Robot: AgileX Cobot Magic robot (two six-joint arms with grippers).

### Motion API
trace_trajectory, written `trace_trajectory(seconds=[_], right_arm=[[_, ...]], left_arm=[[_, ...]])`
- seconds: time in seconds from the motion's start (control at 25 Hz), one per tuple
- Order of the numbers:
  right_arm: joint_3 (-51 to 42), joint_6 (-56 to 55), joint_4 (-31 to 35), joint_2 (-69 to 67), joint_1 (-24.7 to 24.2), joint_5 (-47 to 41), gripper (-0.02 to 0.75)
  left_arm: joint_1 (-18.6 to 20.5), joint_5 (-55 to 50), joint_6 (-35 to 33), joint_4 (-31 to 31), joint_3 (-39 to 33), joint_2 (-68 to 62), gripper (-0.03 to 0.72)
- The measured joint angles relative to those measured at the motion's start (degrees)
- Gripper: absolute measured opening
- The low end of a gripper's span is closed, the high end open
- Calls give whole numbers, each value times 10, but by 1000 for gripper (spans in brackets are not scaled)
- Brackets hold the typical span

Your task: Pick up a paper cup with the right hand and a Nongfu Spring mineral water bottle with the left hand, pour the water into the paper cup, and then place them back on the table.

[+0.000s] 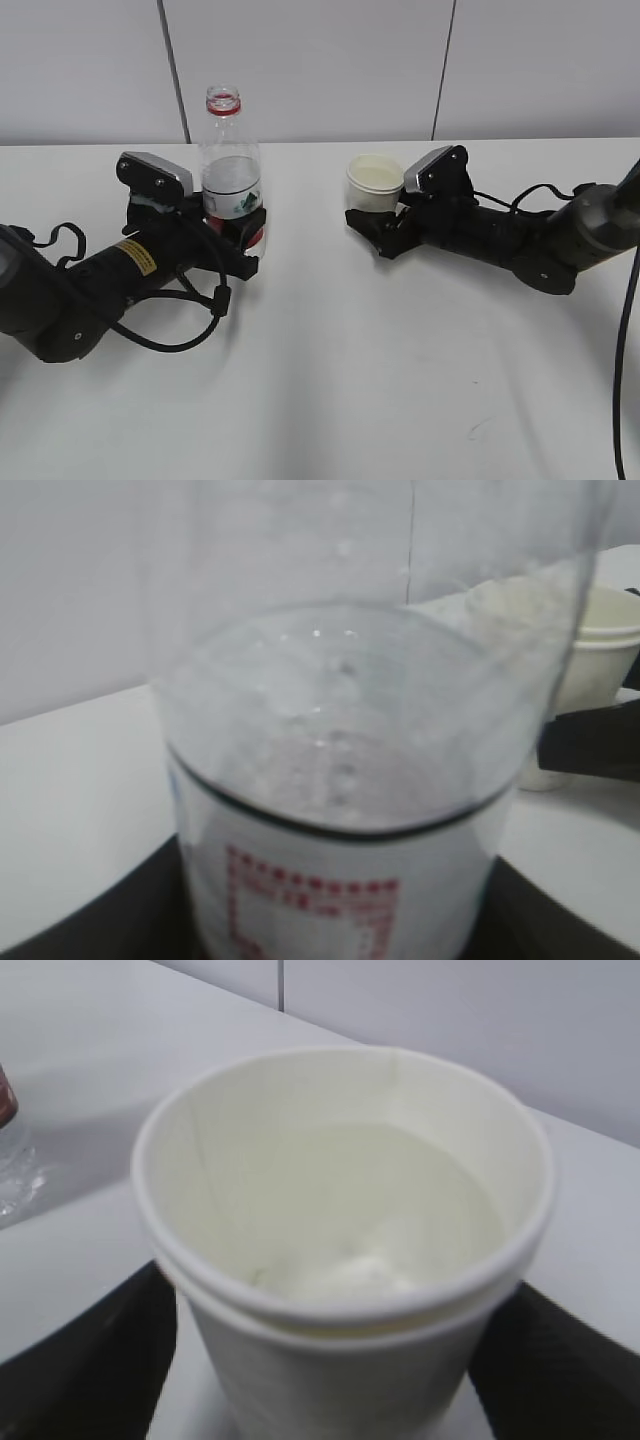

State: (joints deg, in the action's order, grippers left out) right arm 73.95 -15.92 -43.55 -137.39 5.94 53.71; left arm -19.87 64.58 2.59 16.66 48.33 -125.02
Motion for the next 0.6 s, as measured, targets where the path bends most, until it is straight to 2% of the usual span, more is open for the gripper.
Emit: trace_trajectory(seconds=[0.28, 0.6], right_arm=[[0, -24, -21, 0, 0, -11, 665], [-2, -43, -42, 0, -8, -18, 663]], left_arm=[[-1, 1, 0, -37, -6, 0, 557], [-1, 5, -2, -49, -60, 1, 576]])
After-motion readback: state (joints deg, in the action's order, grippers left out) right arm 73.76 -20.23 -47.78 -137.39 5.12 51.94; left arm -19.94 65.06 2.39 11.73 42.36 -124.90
